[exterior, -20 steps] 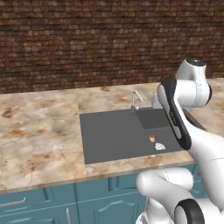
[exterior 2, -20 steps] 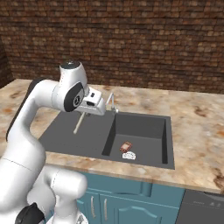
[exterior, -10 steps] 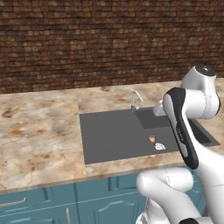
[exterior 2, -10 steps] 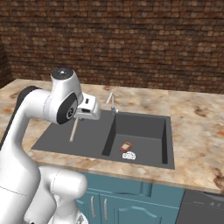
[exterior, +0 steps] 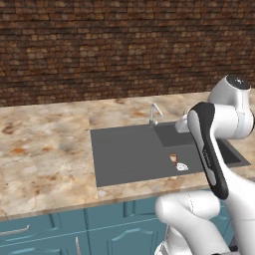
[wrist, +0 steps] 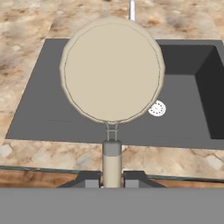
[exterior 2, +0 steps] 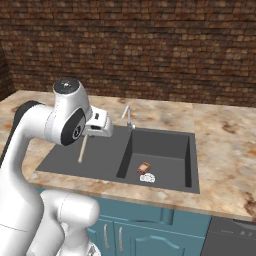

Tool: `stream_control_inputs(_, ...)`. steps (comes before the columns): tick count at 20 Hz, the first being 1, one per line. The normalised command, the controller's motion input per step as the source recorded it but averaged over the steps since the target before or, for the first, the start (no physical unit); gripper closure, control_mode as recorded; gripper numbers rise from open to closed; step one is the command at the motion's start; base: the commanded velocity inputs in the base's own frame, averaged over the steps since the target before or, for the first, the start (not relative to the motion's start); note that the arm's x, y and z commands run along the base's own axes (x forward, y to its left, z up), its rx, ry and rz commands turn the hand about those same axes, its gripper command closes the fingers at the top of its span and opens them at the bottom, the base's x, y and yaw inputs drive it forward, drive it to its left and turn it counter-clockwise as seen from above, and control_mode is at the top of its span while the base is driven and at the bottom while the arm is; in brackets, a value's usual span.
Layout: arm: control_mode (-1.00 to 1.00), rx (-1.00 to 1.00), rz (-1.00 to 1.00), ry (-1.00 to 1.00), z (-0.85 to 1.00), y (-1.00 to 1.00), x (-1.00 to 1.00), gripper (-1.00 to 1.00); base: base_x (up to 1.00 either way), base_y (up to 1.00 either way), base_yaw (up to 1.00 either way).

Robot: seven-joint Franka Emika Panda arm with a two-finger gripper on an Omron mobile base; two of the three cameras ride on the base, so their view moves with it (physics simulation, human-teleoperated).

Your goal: Pick up the dish brush and bar soap from the sink, and place them back in the cabinet, and close the cabinet door.

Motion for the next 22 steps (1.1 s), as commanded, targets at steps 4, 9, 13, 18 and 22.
stream_control_inputs(4,-1.0,0.0,0.0,0.0,0.23,0.0,0.0,1.0,0.0,0.0,0.0)
stream_control_inputs(9,-1.0,0.0,-0.01,0.0,0.23,0.0,0.0,1.0,0.0,0.0,0.0)
stream_control_inputs(13,-1.0,0.0,0.0,0.0,0.04,0.0,0.0,1.0,0.0,0.0,0.0)
stream_control_inputs(18,1.0,0.0,-0.01,0.0,0.0,0.0,0.0,1.0,0.0,-0.12,-0.05)
stream_control_inputs(22,1.0,0.0,0.0,0.0,0.0,0.0,0.0,1.0,0.0,-0.41,-0.23)
